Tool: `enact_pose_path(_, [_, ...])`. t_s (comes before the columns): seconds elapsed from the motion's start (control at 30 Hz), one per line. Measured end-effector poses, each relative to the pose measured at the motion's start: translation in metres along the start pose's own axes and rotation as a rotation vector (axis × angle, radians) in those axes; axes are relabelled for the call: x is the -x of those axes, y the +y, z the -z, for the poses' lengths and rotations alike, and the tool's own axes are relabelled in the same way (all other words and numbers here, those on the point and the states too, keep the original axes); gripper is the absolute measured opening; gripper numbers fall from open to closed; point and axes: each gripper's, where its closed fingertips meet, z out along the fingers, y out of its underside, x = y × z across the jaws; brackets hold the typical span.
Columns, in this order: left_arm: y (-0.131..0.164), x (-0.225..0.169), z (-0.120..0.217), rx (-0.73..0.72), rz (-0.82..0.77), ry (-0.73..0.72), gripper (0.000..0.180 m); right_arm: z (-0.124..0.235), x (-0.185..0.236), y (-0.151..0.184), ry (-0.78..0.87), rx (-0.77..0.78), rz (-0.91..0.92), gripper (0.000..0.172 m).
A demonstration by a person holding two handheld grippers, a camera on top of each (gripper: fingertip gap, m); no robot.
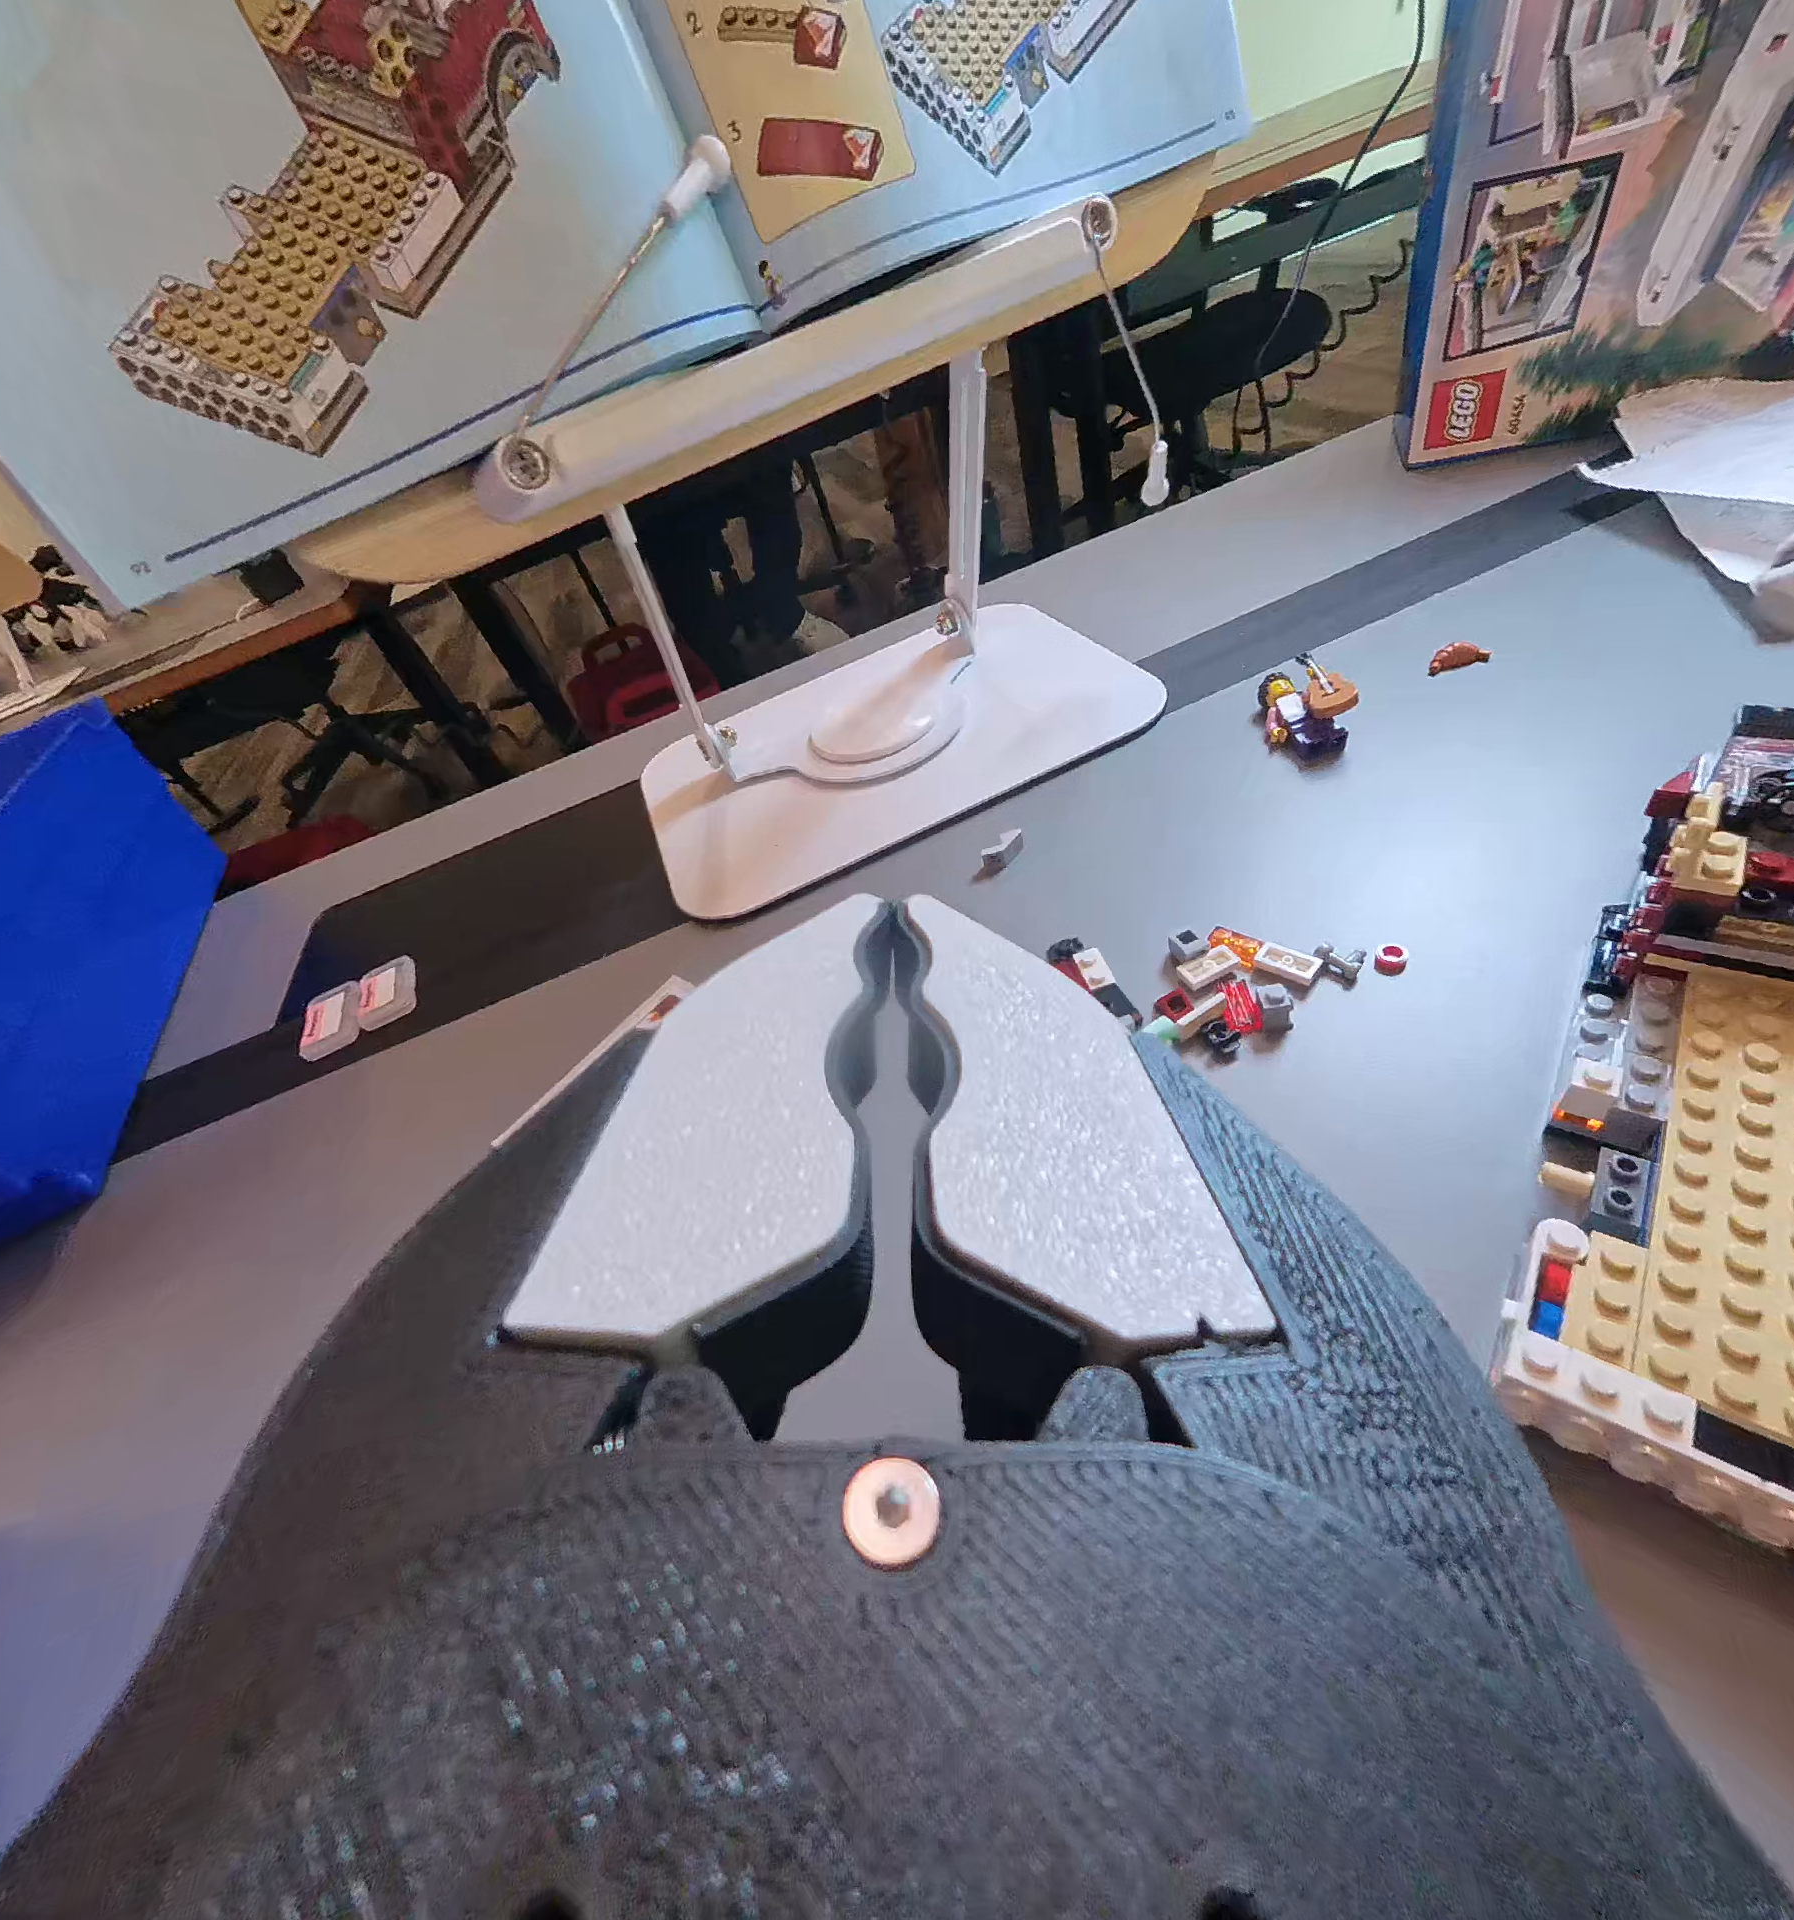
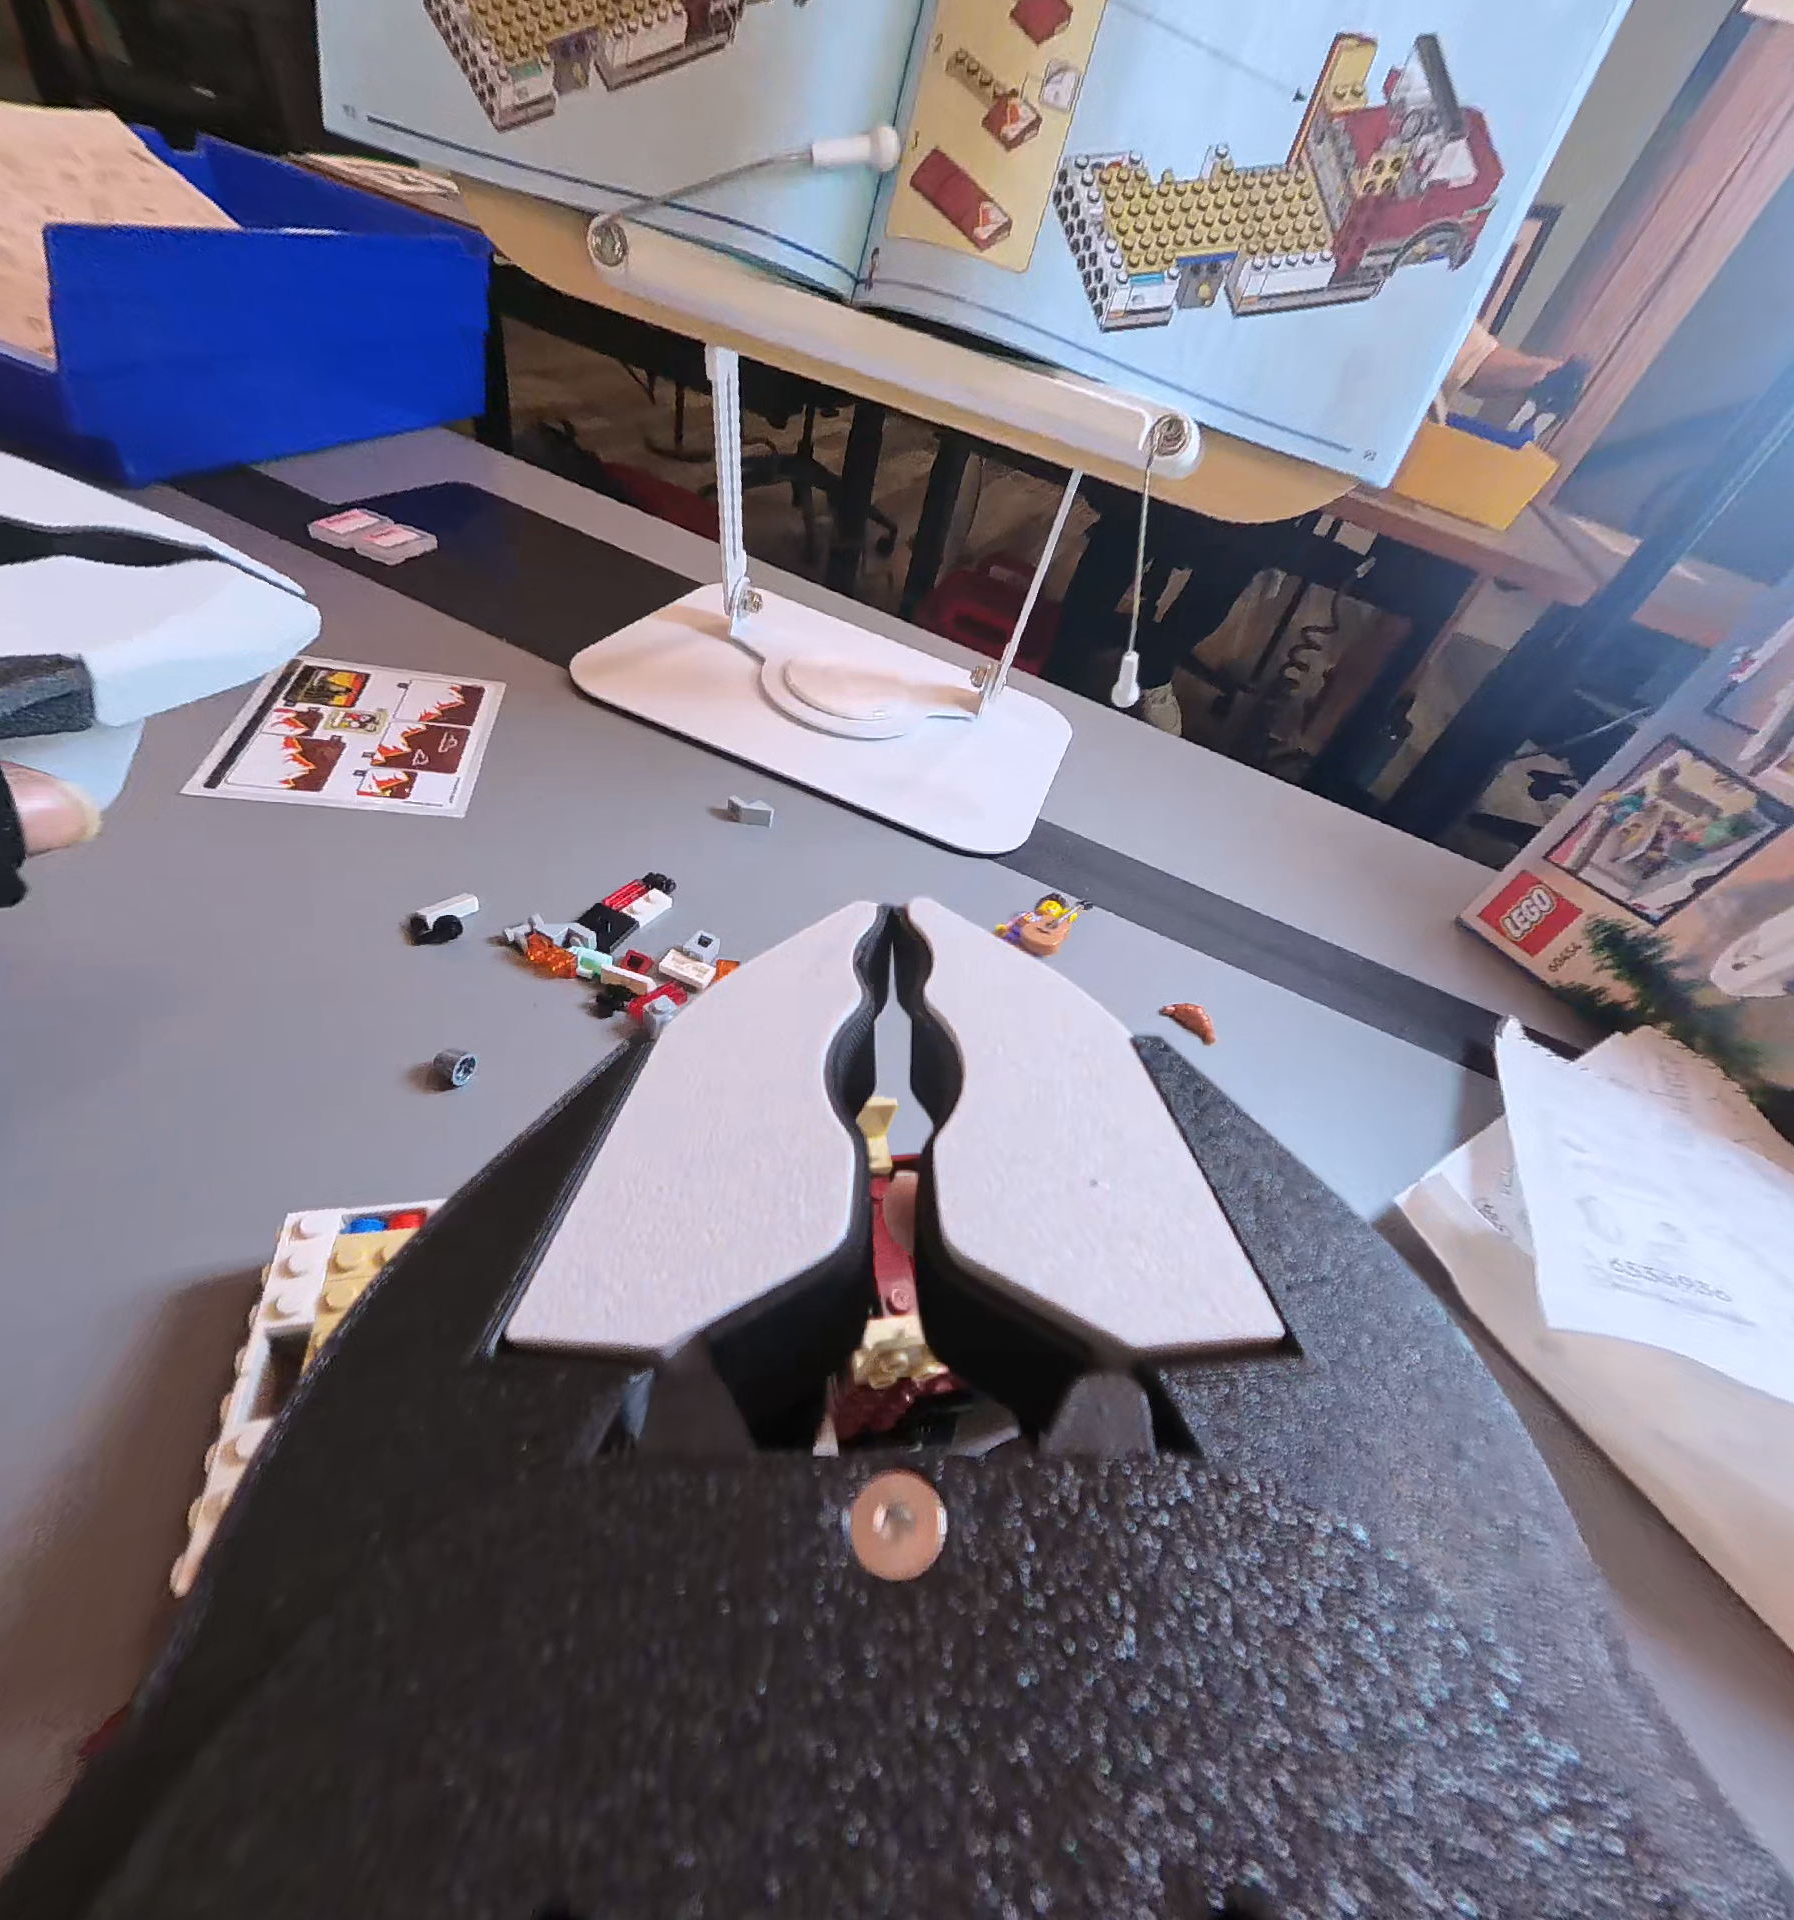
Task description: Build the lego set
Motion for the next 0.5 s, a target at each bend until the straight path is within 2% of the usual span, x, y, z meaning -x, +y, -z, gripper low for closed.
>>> enact_pose_path(0.2, [0.005, -0.019, -0.001, 0.029, -0.01, 0.06, 0.0, -0.003, 0.002, 0.008, -0.008, 0.025, -0.007, 0.0])
enact_pose_path(0.5, [-0.007, -0.018, 0.005, 0.023, -0.002, 0.028, 0.0, 0.001, 0.01, 0.002, -0.014, 0.002, 0.027, 0.001])
